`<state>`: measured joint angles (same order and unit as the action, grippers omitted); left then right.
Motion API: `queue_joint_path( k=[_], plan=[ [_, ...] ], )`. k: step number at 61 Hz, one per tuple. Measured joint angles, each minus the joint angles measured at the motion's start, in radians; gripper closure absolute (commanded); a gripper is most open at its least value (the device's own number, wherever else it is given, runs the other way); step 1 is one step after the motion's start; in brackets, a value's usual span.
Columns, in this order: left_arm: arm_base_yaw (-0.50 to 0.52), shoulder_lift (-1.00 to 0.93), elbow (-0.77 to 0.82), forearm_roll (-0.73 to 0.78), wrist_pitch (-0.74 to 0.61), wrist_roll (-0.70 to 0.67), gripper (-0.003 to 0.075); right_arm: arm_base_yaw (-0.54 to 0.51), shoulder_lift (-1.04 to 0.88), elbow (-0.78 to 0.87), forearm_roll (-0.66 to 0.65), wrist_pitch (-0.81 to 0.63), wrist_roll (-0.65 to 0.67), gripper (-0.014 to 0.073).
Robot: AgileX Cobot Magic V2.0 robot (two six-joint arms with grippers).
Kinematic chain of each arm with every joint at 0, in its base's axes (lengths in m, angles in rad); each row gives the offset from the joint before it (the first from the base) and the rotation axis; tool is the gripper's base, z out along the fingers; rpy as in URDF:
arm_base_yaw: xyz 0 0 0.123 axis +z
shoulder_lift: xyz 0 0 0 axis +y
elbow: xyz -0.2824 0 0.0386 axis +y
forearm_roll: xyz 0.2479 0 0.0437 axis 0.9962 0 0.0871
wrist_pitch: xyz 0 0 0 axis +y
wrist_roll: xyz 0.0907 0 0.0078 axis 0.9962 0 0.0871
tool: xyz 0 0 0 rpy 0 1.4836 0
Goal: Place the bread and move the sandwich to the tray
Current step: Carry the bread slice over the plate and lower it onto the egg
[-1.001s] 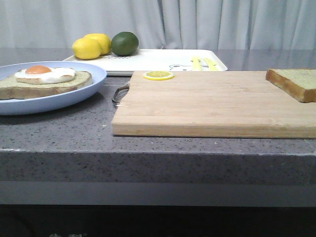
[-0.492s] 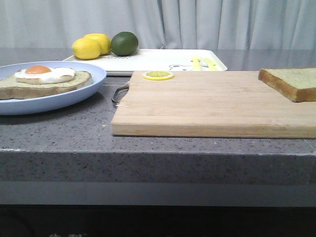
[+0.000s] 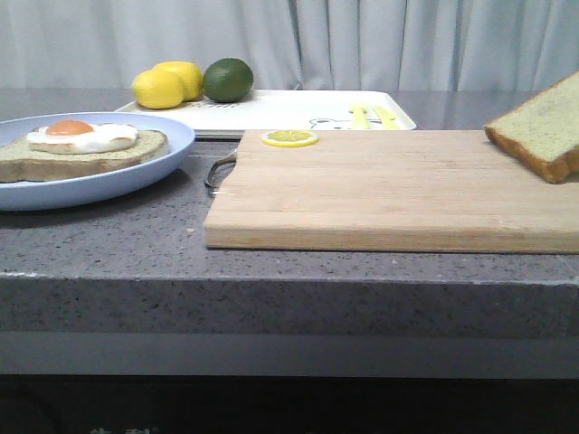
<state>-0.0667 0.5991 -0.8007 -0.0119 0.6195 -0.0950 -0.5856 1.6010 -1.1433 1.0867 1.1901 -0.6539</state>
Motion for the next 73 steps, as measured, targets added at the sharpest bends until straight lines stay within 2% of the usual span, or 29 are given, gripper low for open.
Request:
queue_joint_path(
  k=[11, 19, 27, 37, 41, 48, 58, 73],
  plan=[
    [0.000, 0.000, 0.000, 0.000, -0.001, 0.000, 0.0209, 0.019, -0.090, 0.000, 0.113, 0.000, 0.032, 0.0662],
    [0.000, 0.000, 0.000, 0.000, -0.001, 0.000, 0.0209, 0.099, -0.145, 0.000, 0.211, 0.000, 0.036, 0.0662],
    [0.000, 0.000, 0.000, 0.000, -0.008, 0.000, 0.0209, 0.247, -0.161, 0.000, 0.299, 0.000, 0.038, 0.0662],
    [0.000, 0.000, 0.000, 0.000, -0.023, 0.000, 0.0209, 0.518, -0.161, 0.000, 0.418, -0.011, 0.035, 0.0662],
    [0.000, 0.000, 0.000, 0.000, -0.023, 0.000, 0.0209, 0.625, -0.161, 0.000, 0.467, -0.064, 0.031, 0.0662],
    [0.000, 0.000, 0.000, 0.000, -0.023, 0.000, 0.0209, 0.825, -0.161, 0.000, 0.537, -0.240, 0.019, 0.0662],
    [0.000, 0.000, 0.000, 0.000, -0.023, 0.000, 0.0209, 1.032, -0.134, 0.000, 0.659, -0.487, -0.062, 0.0662],
    [0.000, 0.000, 0.000, 0.000, -0.025, 0.000, 0.0209, 1.168, 0.008, -0.088, 0.690, -0.648, -0.111, 0.0662]
  ],
)
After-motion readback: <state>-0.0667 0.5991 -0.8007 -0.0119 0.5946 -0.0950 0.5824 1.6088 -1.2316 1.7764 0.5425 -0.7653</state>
